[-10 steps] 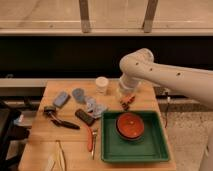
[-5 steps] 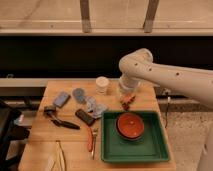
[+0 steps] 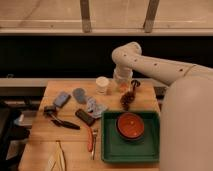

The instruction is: Place apple in metal cup

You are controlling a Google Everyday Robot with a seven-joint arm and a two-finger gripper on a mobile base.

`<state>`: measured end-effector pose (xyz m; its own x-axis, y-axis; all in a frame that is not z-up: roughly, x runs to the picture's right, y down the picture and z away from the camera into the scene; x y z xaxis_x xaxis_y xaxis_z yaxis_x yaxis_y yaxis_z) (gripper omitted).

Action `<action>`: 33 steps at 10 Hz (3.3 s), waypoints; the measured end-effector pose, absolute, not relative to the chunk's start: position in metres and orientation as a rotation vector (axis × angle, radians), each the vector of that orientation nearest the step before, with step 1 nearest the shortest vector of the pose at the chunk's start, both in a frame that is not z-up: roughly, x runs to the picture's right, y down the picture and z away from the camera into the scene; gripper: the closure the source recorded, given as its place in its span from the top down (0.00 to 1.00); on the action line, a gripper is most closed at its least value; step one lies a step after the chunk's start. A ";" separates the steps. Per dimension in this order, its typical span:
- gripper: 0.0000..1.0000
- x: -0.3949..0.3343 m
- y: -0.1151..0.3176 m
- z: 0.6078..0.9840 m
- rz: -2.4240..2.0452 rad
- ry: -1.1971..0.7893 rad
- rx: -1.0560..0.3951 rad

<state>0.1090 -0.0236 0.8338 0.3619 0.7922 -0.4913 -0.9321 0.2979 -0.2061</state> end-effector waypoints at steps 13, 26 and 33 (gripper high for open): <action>0.00 0.196 -0.060 0.911 1.542 0.098 -0.543; 0.00 0.251 -0.095 0.924 1.652 0.196 -0.367; 0.02 0.244 -0.058 0.943 1.663 0.255 -0.446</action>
<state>0.2440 -0.0578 0.9430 -0.0925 0.8979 -0.4303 -0.9855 -0.1442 -0.0891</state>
